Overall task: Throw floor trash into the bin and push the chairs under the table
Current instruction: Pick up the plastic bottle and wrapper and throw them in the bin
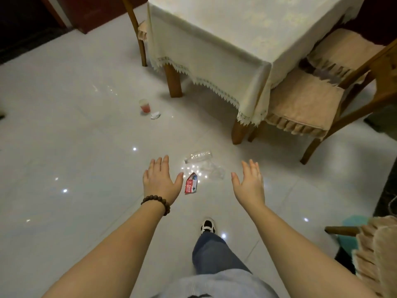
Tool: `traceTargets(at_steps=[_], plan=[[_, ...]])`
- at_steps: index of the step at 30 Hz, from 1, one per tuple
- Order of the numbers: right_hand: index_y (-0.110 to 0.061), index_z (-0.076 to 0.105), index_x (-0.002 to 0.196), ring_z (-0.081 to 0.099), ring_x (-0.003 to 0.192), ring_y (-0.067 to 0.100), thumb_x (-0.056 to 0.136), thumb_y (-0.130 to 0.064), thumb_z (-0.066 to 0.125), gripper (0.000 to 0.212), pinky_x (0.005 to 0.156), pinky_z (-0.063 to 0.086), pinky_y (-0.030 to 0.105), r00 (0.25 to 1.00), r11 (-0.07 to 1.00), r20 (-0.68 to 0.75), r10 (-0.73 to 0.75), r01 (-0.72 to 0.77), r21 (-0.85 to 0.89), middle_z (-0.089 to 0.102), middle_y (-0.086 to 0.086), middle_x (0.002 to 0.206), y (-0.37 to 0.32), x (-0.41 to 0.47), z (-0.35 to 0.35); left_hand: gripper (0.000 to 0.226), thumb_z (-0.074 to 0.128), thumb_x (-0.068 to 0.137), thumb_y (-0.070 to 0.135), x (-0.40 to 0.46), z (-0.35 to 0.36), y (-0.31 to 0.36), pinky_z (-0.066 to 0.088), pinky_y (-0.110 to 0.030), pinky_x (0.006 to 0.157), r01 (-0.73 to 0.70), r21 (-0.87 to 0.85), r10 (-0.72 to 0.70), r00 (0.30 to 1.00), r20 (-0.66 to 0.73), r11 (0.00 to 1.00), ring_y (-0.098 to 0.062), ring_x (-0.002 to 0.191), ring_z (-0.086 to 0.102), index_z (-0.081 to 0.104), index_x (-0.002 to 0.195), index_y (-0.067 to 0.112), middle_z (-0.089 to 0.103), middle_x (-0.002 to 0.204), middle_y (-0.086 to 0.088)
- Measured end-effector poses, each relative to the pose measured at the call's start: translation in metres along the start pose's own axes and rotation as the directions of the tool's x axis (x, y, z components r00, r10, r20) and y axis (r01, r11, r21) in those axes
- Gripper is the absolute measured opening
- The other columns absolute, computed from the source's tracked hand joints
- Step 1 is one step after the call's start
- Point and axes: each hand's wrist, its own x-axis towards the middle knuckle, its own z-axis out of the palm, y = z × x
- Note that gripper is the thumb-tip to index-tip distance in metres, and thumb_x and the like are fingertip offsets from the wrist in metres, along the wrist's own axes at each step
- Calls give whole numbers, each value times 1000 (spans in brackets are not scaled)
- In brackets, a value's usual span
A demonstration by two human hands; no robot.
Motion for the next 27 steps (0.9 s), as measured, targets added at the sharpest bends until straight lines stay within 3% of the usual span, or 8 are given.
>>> traceTargets(at_steps=[10, 17, 21, 27], plan=[[-17, 32, 143, 7, 145, 22, 95, -39, 44, 54, 117, 12, 39, 992, 992, 17, 122, -122, -2, 19, 7, 157, -28, 119, 11, 71, 41, 92, 53, 147, -2, 20, 14, -45, 116, -45, 39, 40, 993, 112, 998, -26, 144, 12, 16, 149, 18, 21, 155, -7], [-19, 31, 144, 12, 144, 24, 95, -40, 44, 54, 116, 19, 42, 953, 952, -27, 301, -299, 65, 22, 8, 155, -45, 164, 48, 72, 43, 91, 52, 253, 9, 15, 16, -45, 115, -198, 58, 183, 961, 209, 978, -27, 143, 13, 17, 148, 17, 22, 155, -9], [-16, 32, 143, 11, 144, 23, 95, -38, 45, 54, 117, 18, 42, 901, 901, -73, 428, -420, 107, 22, 9, 155, -70, 191, 83, 71, 43, 91, 52, 327, 15, 2, 19, -45, 115, -337, 58, 306, 904, 298, 940, -26, 142, 16, 19, 148, 17, 24, 154, -8], [-16, 32, 144, 13, 144, 23, 96, -36, 47, 54, 116, 19, 42, 739, 760, -186, 647, -609, 226, 23, 10, 155, -120, 215, 139, 71, 47, 90, 49, 448, 16, -32, 21, -44, 113, -531, 76, 448, 776, 443, 844, -27, 141, 19, 21, 147, 16, 27, 152, -10]])
